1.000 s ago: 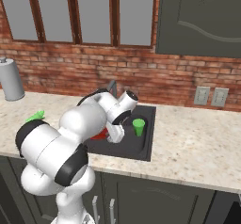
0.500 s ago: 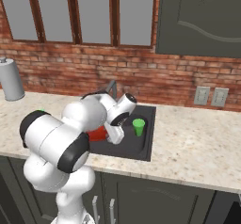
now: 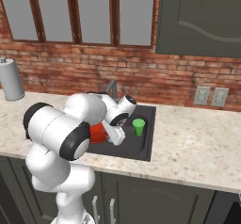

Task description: Remove the corn and orange from the sink. Then move the bowl and cup from the counter to the sink for washing.

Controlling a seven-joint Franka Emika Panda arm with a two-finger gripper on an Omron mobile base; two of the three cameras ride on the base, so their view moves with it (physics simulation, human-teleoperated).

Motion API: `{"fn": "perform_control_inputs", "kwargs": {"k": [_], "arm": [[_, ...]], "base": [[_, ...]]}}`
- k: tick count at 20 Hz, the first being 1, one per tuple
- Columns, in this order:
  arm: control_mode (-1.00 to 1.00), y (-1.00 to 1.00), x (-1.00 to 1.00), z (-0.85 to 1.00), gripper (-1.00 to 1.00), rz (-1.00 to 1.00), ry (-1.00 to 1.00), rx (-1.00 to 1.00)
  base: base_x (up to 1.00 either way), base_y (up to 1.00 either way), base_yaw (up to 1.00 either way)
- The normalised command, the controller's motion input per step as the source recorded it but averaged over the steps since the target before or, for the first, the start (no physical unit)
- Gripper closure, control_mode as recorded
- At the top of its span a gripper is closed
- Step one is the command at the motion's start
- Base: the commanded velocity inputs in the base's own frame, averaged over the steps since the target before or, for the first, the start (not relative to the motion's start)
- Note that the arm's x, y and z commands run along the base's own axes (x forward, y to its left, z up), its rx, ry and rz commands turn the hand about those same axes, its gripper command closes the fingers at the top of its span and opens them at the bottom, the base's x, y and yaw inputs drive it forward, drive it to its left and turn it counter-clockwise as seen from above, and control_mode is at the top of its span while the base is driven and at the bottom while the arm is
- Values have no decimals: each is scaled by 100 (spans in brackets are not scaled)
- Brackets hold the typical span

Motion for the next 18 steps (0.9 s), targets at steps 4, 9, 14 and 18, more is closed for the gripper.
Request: {"fn": "perform_control_inputs", "kwargs": {"k": [4, 9, 14, 18], "arm": [[-100, 1, 10, -10, 100, 6, 0, 0], [-100, 3, 10, -11, 100, 3, -1, 0], [-100, 3, 15, -10, 100, 0, -1, 2], [-100, 0, 21, -8, 100, 0, -1, 3]], "base": [[0, 0, 0], [0, 0, 0], [0, 0, 0], [0, 0, 0]]}}
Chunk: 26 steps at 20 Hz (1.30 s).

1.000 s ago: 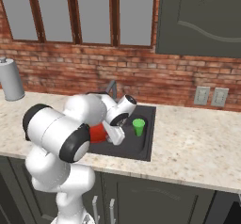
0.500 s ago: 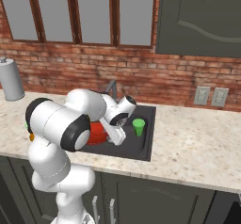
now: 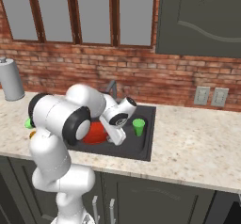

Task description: Remove the corn and orange from the sink. Then move the bowl and cup from the counter to the sink for washing.

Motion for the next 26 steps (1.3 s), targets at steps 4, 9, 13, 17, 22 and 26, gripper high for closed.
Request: {"fn": "perform_control_inputs", "kwargs": {"k": [4, 9, 13, 17, 22, 26], "arm": [[-100, 0, 20, -10, 100, 0, -1, 2], [-100, 0, 21, -14, 100, 1, -1, 0], [-100, 0, 21, -16, 100, 0, -3, 0], [-100, 0, 24, -16, 100, 0, -2, 0], [-100, 0, 26, -17, 100, 0, 0, 0], [-100, 0, 28, -16, 100, 0, 0, 0]], "base": [[0, 0, 0], [0, 0, 0], [0, 0, 0], [0, 0, 0], [0, 0, 0], [0, 0, 0]]}}
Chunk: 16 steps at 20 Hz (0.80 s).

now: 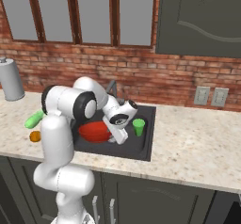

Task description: Remove the corn and orange from the sink. Then move the bowl and cup from the counter to the sink for washing.

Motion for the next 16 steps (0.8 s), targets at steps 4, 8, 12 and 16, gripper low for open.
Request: {"fn": "perform_control_inputs", "kwargs": {"k": [4, 8, 12, 16], "arm": [[-100, 0, 25, -18, 100, 0, -2, 0], [-100, 0, 22, -20, 100, 0, -3, 0], [-100, 0, 21, -20, 100, 0, -4, 0], [-100, 0, 22, -20, 100, 0, -3, 0]], "base": [[0, 0, 0], [0, 0, 0], [0, 0, 0], [0, 0, 0]]}}
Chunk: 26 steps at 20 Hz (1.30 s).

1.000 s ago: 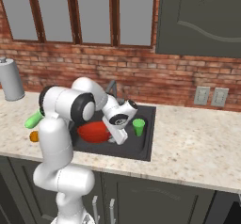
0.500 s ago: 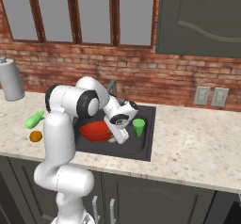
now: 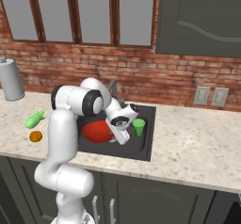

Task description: Remove the corn and orange from the sink. Then move the bowl and cup from the counter to the sink for washing.

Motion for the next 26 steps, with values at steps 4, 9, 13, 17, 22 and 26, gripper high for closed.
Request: {"fn": "perform_control_inputs", "kwargs": {"k": [4, 9, 13, 17, 22, 26], "arm": [[-100, 0, 19, -21, 100, 1, -3, 0], [-100, 0, 15, -21, 100, 2, -4, 0], [-100, 4, 7, -10, 100, 2, -8, 0], [-100, 11, 0, -8, 100, 2, -9, 0], [-100, 15, 0, -12, 100, 1, -8, 0], [-100, 14, 0, -14, 100, 1, -5, 0]], "base": [[0, 0, 0], [0, 0, 0], [0, 0, 0], [0, 0, 0], [0, 0, 0], [0, 0, 0]]}}
